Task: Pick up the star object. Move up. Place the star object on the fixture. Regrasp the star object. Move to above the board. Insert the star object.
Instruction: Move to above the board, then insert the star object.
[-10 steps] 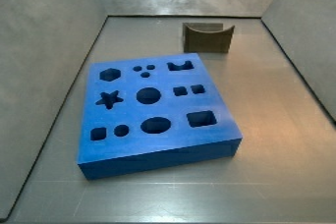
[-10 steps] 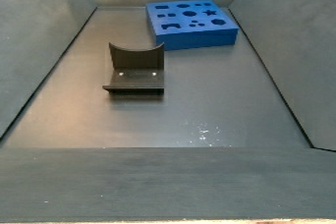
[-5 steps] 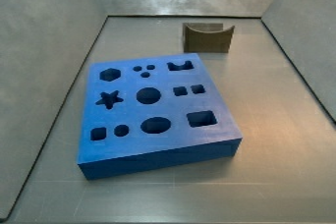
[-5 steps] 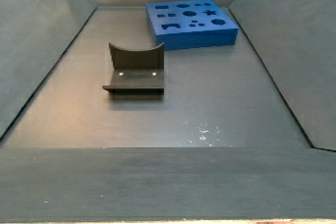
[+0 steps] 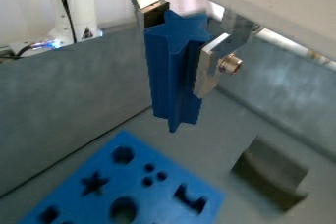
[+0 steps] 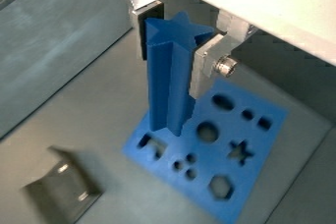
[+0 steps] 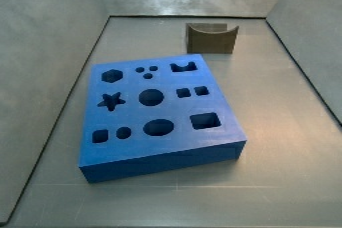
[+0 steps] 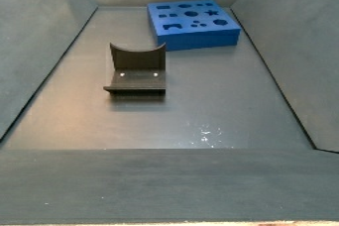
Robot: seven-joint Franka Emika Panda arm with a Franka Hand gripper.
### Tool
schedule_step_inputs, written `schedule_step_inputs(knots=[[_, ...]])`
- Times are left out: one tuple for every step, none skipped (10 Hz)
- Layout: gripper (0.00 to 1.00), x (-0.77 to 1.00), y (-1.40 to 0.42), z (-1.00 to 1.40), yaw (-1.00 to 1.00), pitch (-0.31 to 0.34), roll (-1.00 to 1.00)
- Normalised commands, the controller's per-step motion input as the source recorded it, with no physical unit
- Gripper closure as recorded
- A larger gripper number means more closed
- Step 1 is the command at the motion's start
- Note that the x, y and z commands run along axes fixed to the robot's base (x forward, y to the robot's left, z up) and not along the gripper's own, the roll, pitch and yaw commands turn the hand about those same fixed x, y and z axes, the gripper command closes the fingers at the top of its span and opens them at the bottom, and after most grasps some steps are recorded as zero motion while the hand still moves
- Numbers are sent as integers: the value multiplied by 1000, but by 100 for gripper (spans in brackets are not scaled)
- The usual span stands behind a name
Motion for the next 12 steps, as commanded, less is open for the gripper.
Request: schedule_step_inputs(knots=[[100,-41,6,0,-106,-46,-757],[100,-46,8,2,-66,-38,-536],[100,-43,9,-2,-42,-43,-366],[100,-42,14,0,-29,-39,-251],[100,0,0,-14,-9,0,0],[100,34,0,-69,-40,0,-80],[100,46,0,-57,-14,0,-106],[100,0,0,0,0,0,-69],[100,0,0,0,0,0,-17],[100,0,0,-17,0,0,0],[100,0,0,-6,-143,0,0],[100,46,0,-40,-651,0,0]])
